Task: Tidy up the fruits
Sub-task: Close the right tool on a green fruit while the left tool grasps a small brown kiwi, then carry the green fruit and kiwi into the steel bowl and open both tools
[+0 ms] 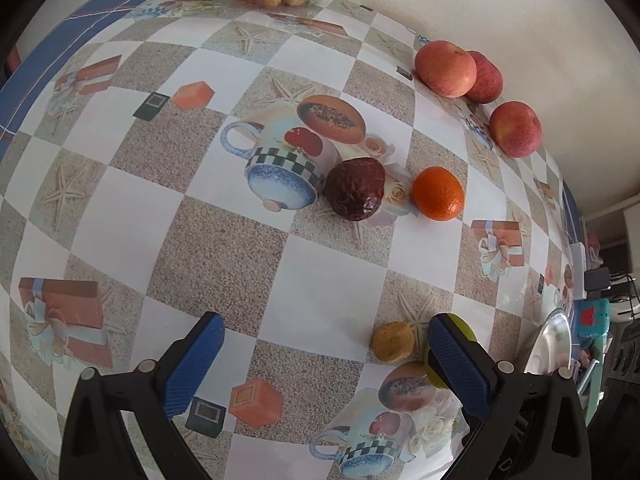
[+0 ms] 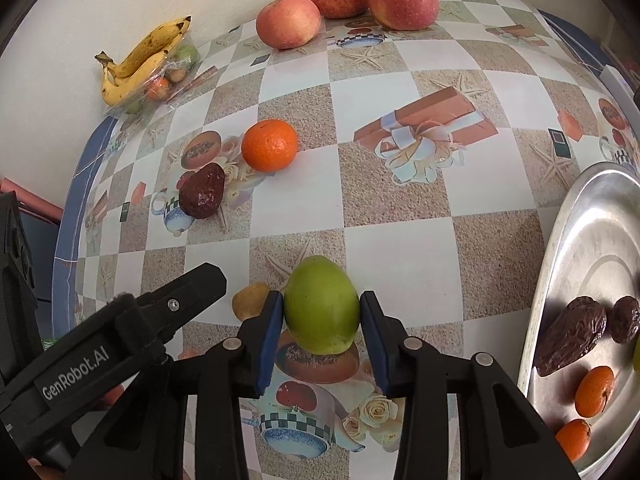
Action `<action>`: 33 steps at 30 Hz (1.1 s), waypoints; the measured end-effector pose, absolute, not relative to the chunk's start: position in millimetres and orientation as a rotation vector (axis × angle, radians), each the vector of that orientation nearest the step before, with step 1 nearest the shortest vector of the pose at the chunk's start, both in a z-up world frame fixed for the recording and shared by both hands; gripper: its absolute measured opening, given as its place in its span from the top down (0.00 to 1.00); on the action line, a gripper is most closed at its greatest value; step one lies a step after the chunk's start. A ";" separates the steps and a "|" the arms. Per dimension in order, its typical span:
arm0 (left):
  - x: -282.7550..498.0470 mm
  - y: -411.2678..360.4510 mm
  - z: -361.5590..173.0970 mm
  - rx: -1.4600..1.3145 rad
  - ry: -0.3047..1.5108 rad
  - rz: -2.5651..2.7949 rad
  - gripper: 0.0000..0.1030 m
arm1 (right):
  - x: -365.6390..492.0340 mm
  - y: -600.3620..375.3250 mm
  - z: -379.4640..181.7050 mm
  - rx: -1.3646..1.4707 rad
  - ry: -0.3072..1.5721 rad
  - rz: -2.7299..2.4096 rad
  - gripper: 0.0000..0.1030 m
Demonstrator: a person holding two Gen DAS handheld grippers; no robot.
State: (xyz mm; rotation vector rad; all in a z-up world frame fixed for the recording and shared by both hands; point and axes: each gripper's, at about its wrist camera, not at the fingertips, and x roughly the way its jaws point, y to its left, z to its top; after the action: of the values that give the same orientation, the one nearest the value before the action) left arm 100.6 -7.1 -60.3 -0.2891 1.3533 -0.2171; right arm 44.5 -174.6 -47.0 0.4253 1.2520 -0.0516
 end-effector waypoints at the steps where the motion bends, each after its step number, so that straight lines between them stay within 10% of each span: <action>1: 101.0 -8.0 -60.3 -0.293 1.355 -0.221 0.01 | 44.2 -174.7 -47.2 0.425 1.252 -0.055 0.60; 15: 97.6 -14.5 -63.5 -0.304 1.364 -0.251 0.16 | 33.4 -199.2 -21.9 0.343 1.173 -0.187 0.60; 28: 90.1 -37.5 -65.3 -0.278 1.398 -0.388 0.75 | 29.5 -197.5 -12.4 0.320 1.144 -0.182 0.60; 33: 90.3 -30.6 -61.0 -0.302 1.381 -0.364 0.75 | 29.8 -196.1 -11.3 0.316 1.141 -0.178 0.60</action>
State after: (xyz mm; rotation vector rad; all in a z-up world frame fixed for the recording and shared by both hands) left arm 90.3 -30.6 -61.0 -0.3024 1.3813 -0.3639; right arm 29.8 -196.1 -11.3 0.3157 1.1410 -0.1780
